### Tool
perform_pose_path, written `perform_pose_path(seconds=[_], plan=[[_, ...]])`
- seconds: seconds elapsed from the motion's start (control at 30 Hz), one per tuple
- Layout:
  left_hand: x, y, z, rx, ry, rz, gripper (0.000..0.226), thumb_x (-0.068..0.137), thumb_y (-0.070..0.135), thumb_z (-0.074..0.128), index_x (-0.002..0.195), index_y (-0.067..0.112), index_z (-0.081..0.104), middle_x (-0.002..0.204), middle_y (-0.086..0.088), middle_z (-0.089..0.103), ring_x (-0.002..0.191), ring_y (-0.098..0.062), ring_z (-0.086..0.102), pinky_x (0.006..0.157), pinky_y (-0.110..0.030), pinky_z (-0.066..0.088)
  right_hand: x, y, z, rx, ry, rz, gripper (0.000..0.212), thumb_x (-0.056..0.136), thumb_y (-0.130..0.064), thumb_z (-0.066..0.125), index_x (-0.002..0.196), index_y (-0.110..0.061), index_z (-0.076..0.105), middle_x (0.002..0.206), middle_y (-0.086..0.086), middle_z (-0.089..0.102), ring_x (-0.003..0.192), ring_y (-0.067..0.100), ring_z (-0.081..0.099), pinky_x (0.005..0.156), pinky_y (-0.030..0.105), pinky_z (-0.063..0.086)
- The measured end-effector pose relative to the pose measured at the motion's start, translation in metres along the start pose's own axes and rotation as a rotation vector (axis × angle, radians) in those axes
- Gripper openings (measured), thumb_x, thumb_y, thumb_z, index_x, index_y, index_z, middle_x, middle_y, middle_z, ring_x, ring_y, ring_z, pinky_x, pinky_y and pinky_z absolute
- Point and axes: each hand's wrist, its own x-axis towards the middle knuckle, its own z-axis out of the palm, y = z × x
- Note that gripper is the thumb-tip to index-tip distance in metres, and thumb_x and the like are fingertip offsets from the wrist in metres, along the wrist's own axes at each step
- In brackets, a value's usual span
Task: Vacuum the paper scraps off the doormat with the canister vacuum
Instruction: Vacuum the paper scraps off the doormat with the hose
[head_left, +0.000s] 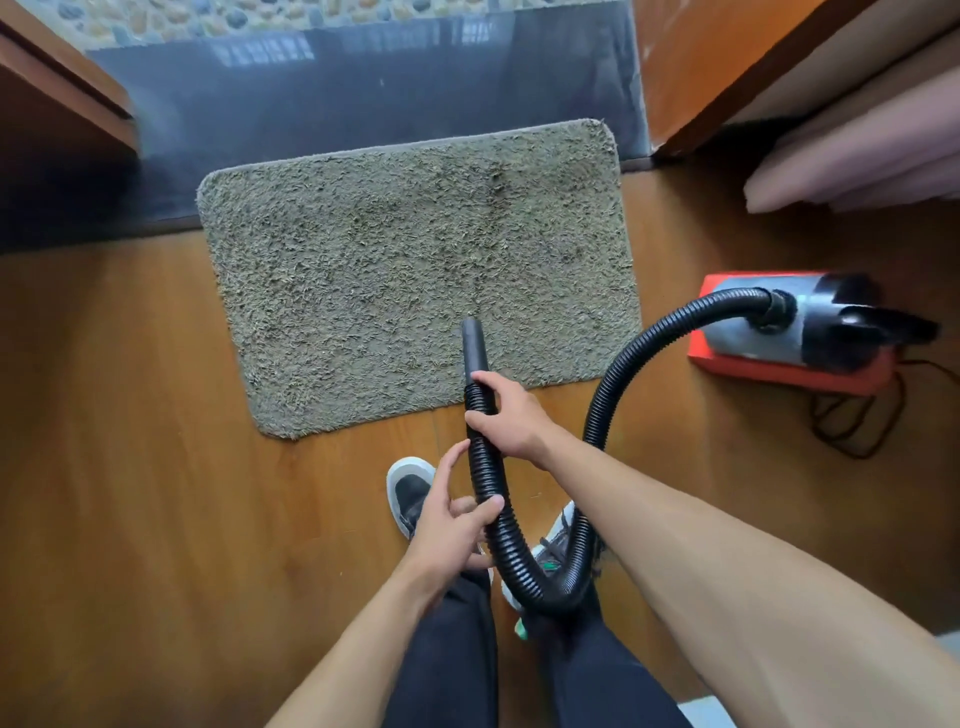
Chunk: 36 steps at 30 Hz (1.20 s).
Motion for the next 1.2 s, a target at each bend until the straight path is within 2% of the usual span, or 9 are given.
perform_pose_path(seconds=[0.13,0.27,0.33,0.5,0.63,0.77,0.87,1.03,1.2], plan=[[-0.016,0.037,0.025,0.157,0.017,0.145,0.066,0.095,0.008,0.063,0.14,0.049,0.037,0.084,-0.007,0.064,0.062,-0.009,0.067,0.055,-0.033,0.059,-0.014,-0.018,-0.038,0.089,0.064,-0.099,0.059,0.089,-0.021,0.062,0.144,-0.026,0.043,0.128,0.002,0.06,0.114,0.02,0.057,0.103,0.034,0.044],[-0.026,0.069,0.056,0.36,0.022,0.296,0.07,0.092,0.012,0.068,0.139,0.054,0.037,0.097,-0.01,0.064,0.073,-0.023,0.073,0.064,-0.04,0.062,-0.035,-0.028,-0.085,0.255,0.176,-0.204,0.059,0.08,-0.024,0.062,0.137,-0.03,0.047,0.116,0.003,0.064,0.1,0.018,0.062,0.096,0.046,0.051],[-0.03,0.083,0.074,0.475,0.026,0.371,0.072,0.09,0.015,0.071,0.136,0.06,0.038,0.098,-0.007,0.066,0.081,-0.03,0.074,0.076,-0.047,0.062,-0.05,-0.031,-0.112,0.326,0.228,-0.24,0.057,0.081,-0.022,0.063,0.134,-0.032,0.047,0.109,0.002,0.064,0.089,0.016,0.061,0.088,0.042,0.055],[-0.043,0.119,0.128,0.597,-0.088,0.492,0.076,0.087,0.008,0.072,0.136,0.057,0.04,0.092,-0.005,0.07,0.08,-0.026,0.074,0.076,-0.038,0.062,-0.083,-0.029,-0.18,0.462,0.37,-0.314,0.055,0.086,-0.01,0.065,0.134,-0.027,0.046,0.095,-0.001,0.06,0.074,0.007,0.055,0.072,0.024,0.047],[-0.049,0.146,0.178,0.671,-0.198,0.539,0.081,0.086,0.004,0.072,0.137,0.058,0.04,0.101,-0.021,0.07,0.076,-0.033,0.071,0.078,-0.053,0.061,-0.112,-0.02,-0.235,0.537,0.514,-0.342,0.056,0.086,-0.007,0.068,0.135,-0.021,0.045,0.1,0.006,0.061,0.076,0.01,0.056,0.072,0.018,0.049],[-0.057,0.165,0.231,0.719,-0.333,0.527,0.084,0.086,0.0,0.071,0.138,0.058,0.04,0.106,-0.033,0.064,0.078,-0.043,0.069,0.076,-0.058,0.059,-0.138,-0.004,-0.283,0.621,0.628,-0.354,0.059,0.084,-0.01,0.069,0.136,-0.024,0.044,0.105,0.015,0.065,0.082,0.017,0.058,0.078,0.034,0.054],[-0.062,0.173,0.267,0.753,-0.447,0.488,0.084,0.087,-0.005,0.069,0.138,0.055,0.041,0.112,-0.03,0.066,0.079,-0.038,0.07,0.075,-0.051,0.061,-0.159,0.017,-0.308,0.706,0.72,-0.361,0.059,0.083,-0.01,0.07,0.136,-0.022,0.045,0.115,0.018,0.063,0.089,0.019,0.06,0.086,0.037,0.053],[-0.066,0.161,0.321,0.911,-0.592,0.414,0.083,0.088,-0.002,0.068,0.142,0.054,0.038,0.109,-0.024,0.071,0.087,-0.036,0.072,0.075,-0.044,0.061,-0.198,0.065,-0.33,0.822,0.878,-0.334,0.06,0.081,-0.005,0.071,0.134,-0.021,0.048,0.12,0.004,0.061,0.103,0.023,0.063,0.092,0.033,0.053],[-0.071,0.13,0.36,1.011,-0.69,0.363,0.082,0.089,0.001,0.069,0.143,0.054,0.038,0.107,-0.009,0.073,0.089,-0.021,0.073,0.066,-0.028,0.057,-0.242,0.117,-0.335,0.913,0.984,-0.295,0.061,0.083,-0.004,0.071,0.137,-0.021,0.045,0.111,-0.015,0.056,0.098,0.004,0.06,0.081,0.01,0.051]])
